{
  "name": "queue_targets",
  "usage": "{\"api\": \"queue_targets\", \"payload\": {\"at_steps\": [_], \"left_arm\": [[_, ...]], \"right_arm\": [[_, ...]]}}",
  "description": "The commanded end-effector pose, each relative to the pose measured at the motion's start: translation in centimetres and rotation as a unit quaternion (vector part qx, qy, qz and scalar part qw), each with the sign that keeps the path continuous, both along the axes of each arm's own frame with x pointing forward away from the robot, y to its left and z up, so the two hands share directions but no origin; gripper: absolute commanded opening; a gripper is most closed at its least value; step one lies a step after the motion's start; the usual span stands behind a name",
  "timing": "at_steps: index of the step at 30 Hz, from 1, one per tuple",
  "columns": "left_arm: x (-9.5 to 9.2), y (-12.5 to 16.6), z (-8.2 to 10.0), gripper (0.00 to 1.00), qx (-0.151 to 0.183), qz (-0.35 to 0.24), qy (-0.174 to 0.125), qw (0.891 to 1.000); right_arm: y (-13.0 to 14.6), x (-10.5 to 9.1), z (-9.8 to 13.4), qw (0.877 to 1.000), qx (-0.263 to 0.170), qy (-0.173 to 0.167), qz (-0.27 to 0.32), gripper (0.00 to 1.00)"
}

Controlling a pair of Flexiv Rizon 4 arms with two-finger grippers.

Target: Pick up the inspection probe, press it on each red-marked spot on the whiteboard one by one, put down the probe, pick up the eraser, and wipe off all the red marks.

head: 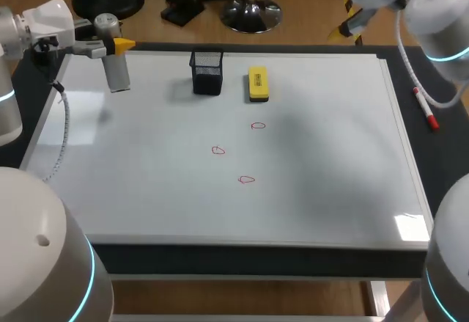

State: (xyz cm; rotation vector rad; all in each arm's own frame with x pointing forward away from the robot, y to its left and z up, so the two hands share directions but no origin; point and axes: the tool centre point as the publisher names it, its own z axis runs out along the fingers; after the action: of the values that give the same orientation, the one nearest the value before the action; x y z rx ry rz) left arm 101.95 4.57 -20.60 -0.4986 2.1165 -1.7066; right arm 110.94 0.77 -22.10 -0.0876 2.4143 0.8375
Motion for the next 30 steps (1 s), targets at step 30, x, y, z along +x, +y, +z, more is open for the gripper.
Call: {"api": "queue_targets", "payload": {"at_steps": [30], "left_arm": [[0.1, 0.0, 0.0, 0.0, -0.001, -0.001, 0.0, 1.0]], "right_arm": [[6.0, -1.7, -2.9, 0.906, -0.257, 0.174, 0.287, 1.0]]}}
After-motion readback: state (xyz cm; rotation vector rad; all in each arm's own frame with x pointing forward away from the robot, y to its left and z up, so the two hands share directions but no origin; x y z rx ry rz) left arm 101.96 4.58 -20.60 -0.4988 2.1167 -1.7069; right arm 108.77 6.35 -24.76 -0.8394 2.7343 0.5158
